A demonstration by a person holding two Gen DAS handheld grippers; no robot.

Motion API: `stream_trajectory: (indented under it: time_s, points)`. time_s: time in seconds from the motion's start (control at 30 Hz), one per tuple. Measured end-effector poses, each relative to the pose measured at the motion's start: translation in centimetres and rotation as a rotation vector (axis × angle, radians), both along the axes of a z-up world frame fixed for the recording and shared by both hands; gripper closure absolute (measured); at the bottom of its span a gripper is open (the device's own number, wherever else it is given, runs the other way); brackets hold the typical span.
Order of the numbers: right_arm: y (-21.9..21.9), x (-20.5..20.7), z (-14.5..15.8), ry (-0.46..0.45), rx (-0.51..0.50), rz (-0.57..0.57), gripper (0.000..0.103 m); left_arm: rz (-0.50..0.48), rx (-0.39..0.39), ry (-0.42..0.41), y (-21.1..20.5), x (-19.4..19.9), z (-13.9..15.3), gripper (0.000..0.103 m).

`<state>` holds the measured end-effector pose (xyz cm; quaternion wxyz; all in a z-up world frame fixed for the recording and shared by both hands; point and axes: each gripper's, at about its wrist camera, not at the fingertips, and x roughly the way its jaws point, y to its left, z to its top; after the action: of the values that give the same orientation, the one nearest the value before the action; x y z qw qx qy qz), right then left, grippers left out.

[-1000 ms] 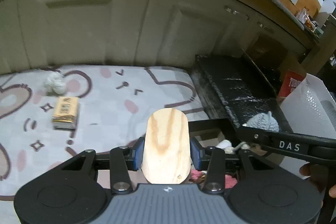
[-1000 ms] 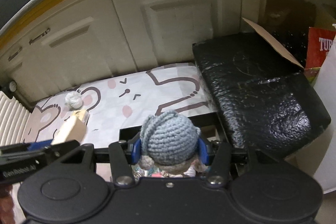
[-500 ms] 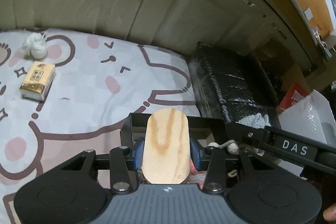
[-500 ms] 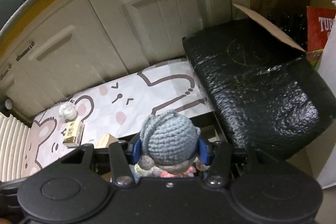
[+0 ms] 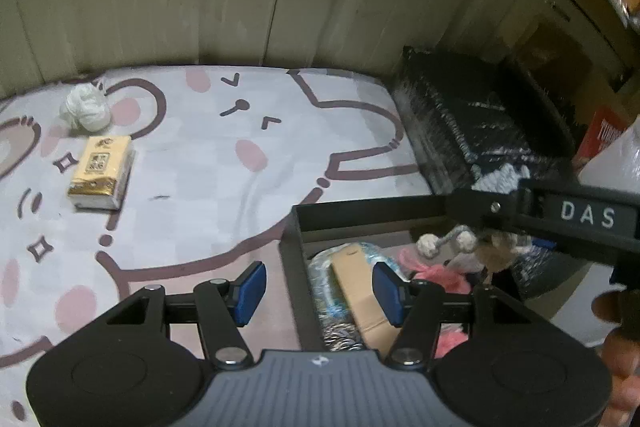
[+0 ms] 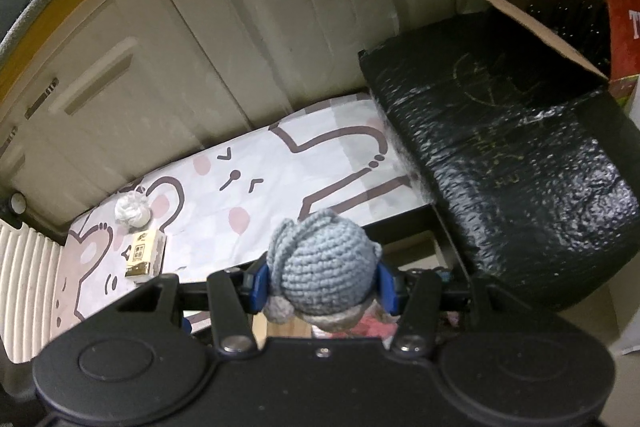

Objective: Organize objects
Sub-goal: 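Lower the paddle and mouse into the black box and open both tools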

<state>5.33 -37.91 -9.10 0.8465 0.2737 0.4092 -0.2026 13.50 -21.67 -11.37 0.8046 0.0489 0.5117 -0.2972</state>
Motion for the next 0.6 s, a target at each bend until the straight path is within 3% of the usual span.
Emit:
stream_trajectory:
  time_s: [0.07,0.1,0.17,0.47,0.6]
  points:
    - [0.32,0.38,-0.31,0.010,-0.002,0.009,0.044,-0.005,0.015,-0.006,0.16,0.11,-0.08,0.042]
    - [0.48,0.52,-0.48,0.021,-0.011,0.006,0.034,-0.007,0.020,-0.008,0.21,0.17,-0.13,0.042]
    - [0.81,0.74,-0.60,0.047,-0.043,0.006,0.029,-0.010,0.029,-0.011,0.31,0.26,-0.17,0.041]
    - [0.45,0.38,-0.25,0.053,-0.039,-0.015,0.032,-0.022,0.045,-0.004,0.23,0.52,-0.37,0.040]
    - [0.51,0.42,-0.24,0.059,-0.035,-0.009,0.039,-0.052,0.021,0.007,-0.17,0.20,-0.44,0.035]
